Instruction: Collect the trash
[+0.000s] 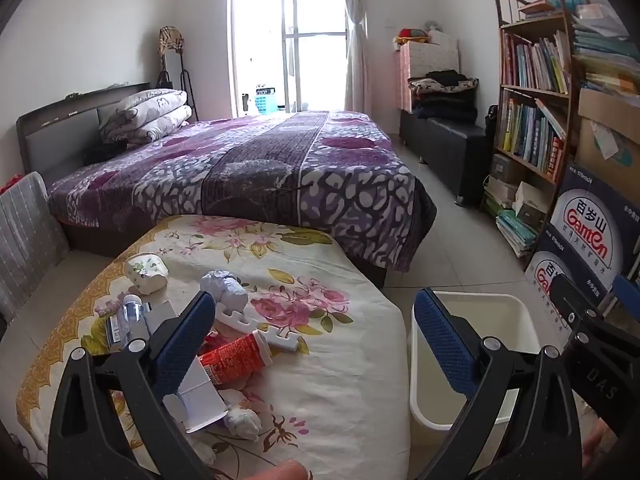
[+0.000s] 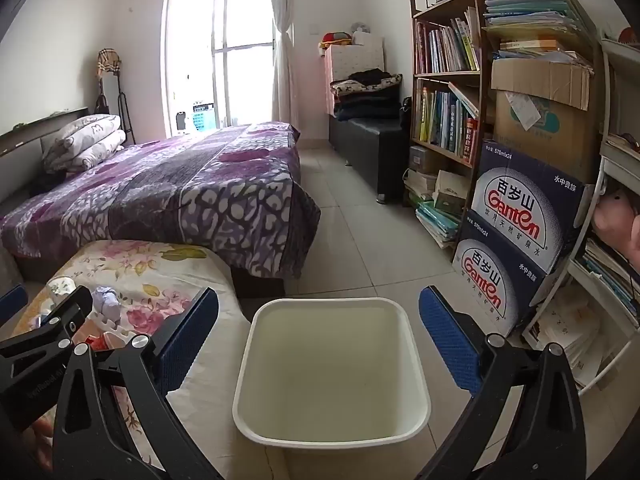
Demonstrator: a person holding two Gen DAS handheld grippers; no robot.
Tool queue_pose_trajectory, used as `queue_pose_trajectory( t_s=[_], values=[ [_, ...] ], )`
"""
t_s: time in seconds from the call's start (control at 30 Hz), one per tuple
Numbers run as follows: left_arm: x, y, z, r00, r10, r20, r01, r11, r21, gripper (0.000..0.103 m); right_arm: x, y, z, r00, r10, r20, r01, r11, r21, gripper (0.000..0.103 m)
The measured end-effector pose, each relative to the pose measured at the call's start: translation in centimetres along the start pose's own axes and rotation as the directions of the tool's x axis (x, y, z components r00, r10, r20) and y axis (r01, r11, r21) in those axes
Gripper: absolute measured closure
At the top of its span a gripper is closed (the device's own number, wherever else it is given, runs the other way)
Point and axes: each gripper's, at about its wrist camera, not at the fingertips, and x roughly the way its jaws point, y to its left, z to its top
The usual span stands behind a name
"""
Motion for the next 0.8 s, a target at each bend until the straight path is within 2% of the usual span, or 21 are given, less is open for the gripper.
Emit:
queue_pose_trajectory(
  t_s=[0.8],
  values=[
    [0.04,0.68,0.02,1.000,0.009,-0.003,-0.009,1.000,0.002,0.006,0.40,0.23,-0.57,1.000,0.001,-0.011,-0.001,1.000,-0.007,0.007]
  ],
)
